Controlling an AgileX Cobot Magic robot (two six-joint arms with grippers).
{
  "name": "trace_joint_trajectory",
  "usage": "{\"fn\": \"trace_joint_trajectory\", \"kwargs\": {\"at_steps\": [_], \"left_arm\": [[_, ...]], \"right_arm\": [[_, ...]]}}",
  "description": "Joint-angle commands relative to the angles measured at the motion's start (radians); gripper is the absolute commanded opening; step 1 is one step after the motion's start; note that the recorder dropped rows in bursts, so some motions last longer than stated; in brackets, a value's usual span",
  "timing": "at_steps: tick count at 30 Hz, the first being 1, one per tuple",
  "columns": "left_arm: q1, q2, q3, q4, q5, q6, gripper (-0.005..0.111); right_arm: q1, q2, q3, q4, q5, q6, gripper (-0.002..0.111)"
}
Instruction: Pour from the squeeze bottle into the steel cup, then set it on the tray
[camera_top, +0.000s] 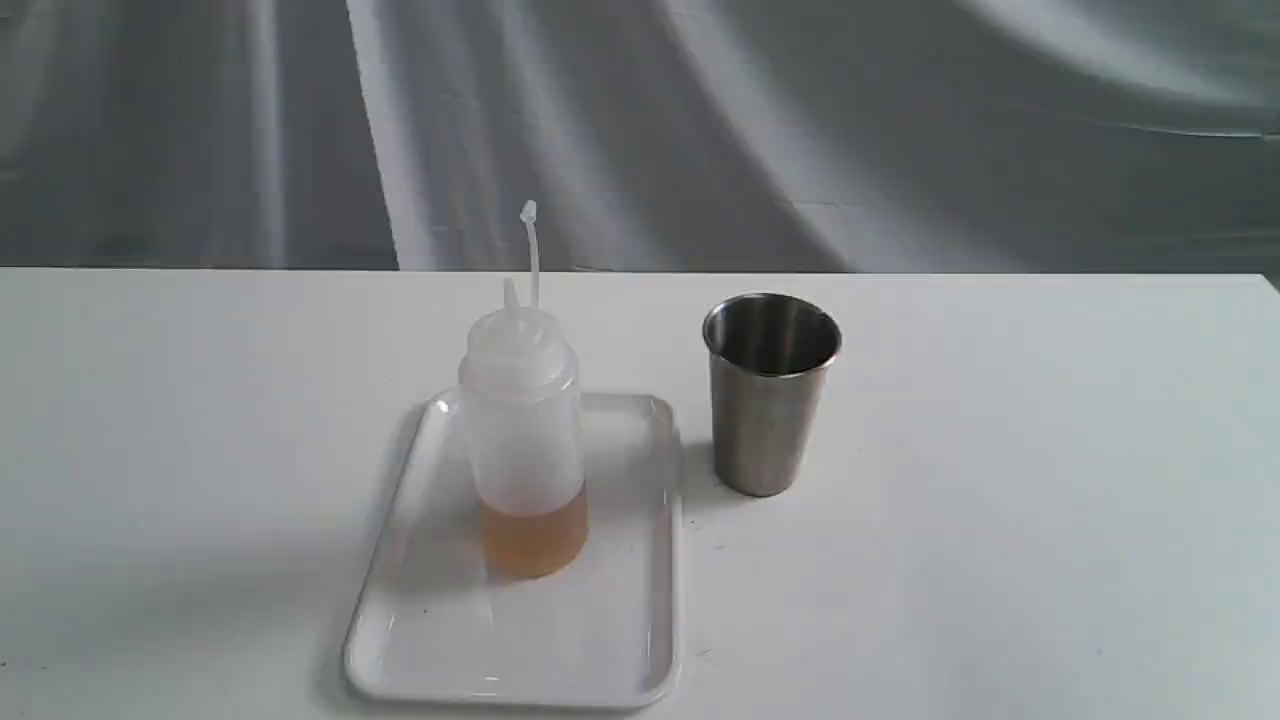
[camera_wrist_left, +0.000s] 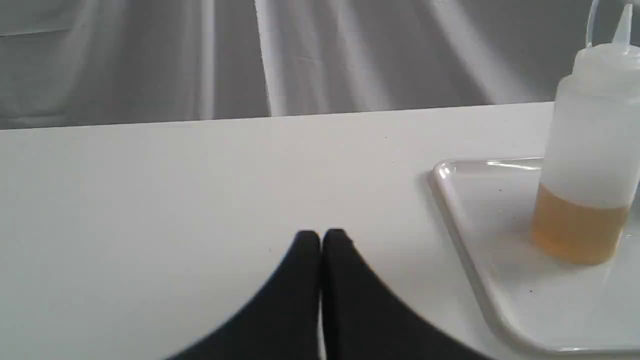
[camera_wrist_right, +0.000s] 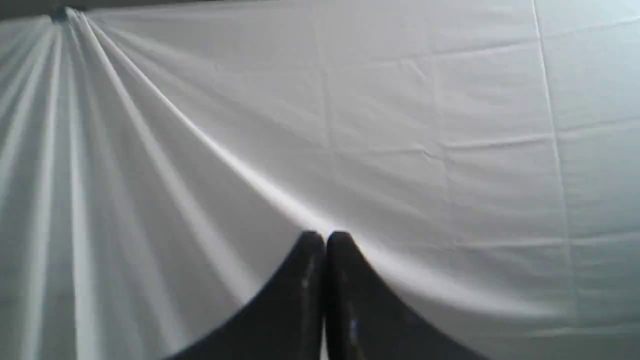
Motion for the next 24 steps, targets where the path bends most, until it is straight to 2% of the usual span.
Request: {"fn": "trace_joint_trajectory", "kwargs": {"at_steps": [1,3,7,14,21,24], "left_arm": [[0.002,-0.003,0.004,-0.001,-0.008,-0.005,0.000],[0.002,-0.003,0.004,-0.001,-0.008,-0.005,0.000],[0.002,-0.003,0.004,-0.001,-0.008,-0.005,0.000],[0.002,-0.003,0.004,-0.001,-0.008,-0.003,0.000],[0.002,-0.003,0.004,-0.001,-0.008,-0.005,0.000],[0.002,-0.003,0.004,-0.001,-0.008,-0.005,0.000]], "right_arm": [[-0.010,-0.020,0.006,-0.036,0.197,-0.020,0.000],[-0.010,-0.034,0.008,-0.043,0.270,-0.059,0.000],[-0.010,-0.051,0.071,-0.062,0.266,-0.132,0.000],[-0.010,-0.051,0.201,-0.054,0.124,-0.134,0.000],[-0.008,-0.051,0.201,-0.003,0.206,-0.134,0.000],[-0.008,-0.051,0.201,0.007,0.302,-0.132,0.000]]}}
